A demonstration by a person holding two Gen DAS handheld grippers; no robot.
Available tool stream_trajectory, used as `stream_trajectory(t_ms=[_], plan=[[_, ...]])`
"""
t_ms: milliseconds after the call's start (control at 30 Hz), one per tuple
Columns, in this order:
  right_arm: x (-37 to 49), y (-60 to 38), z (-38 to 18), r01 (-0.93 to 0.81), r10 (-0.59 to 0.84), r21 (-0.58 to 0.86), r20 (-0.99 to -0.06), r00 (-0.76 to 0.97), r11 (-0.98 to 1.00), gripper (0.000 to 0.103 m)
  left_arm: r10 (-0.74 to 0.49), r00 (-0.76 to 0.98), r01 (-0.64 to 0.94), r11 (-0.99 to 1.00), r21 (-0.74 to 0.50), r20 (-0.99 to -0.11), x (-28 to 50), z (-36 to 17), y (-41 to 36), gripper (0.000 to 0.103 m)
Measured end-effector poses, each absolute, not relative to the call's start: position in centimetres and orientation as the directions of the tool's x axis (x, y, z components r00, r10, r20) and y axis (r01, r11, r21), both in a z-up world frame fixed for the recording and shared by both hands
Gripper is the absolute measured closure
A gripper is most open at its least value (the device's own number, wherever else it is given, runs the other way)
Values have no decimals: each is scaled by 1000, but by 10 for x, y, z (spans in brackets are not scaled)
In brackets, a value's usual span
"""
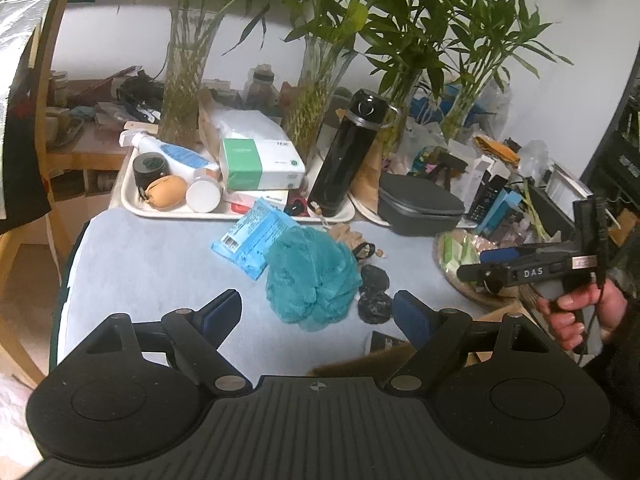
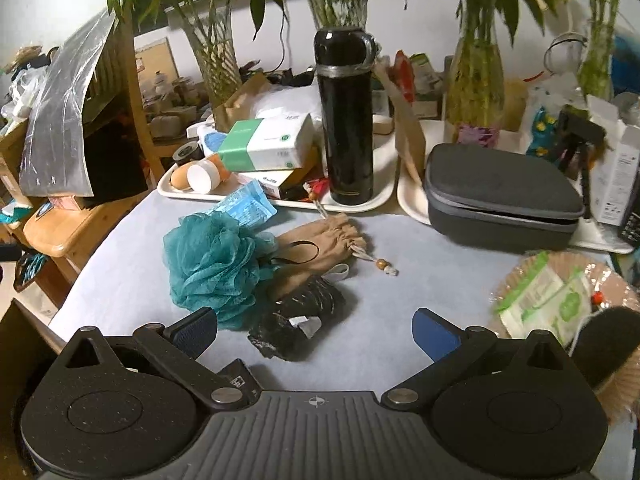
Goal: Organize soft objects
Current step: 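Move the left gripper to the teal mesh sponge while the right gripper approaches the black plastic bundle, then grasp the teal sponge with the left gripper while the right gripper grasps the black plastic bundle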
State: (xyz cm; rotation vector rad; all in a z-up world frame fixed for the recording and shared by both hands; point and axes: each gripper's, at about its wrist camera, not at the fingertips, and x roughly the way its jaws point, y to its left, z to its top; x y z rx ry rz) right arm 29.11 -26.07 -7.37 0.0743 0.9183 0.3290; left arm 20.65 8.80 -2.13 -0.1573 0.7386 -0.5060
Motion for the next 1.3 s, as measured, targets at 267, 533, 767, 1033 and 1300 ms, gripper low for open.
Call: stream_trajectory(t_ms=[267, 533, 767, 1033, 1300], plan=[[318, -259, -96, -297, 356, 232, -800, 483, 926, 1, -531, 598, 430, 844, -320, -600, 237, -36, 89, 20], [340, -254, -125, -341, 430, 308, -820, 378, 888, 8, -562, 591, 447, 826, -344, -579, 268, -59, 92, 20], [360, -244, -154, -340, 469, 370, -838, 280, 864, 12, -604, 565, 477, 795, -375, -563, 290, -83, 83, 20], [381, -233, -182, -285, 460, 393, -858, 228, 874, 12, -635, 521, 499, 769, -400, -571, 313, -112, 72, 20], [391, -217, -188, -308, 366, 287, -898, 244, 907, 18, -640, 475, 539, 754, -376, -603, 326, -130, 55, 20]])
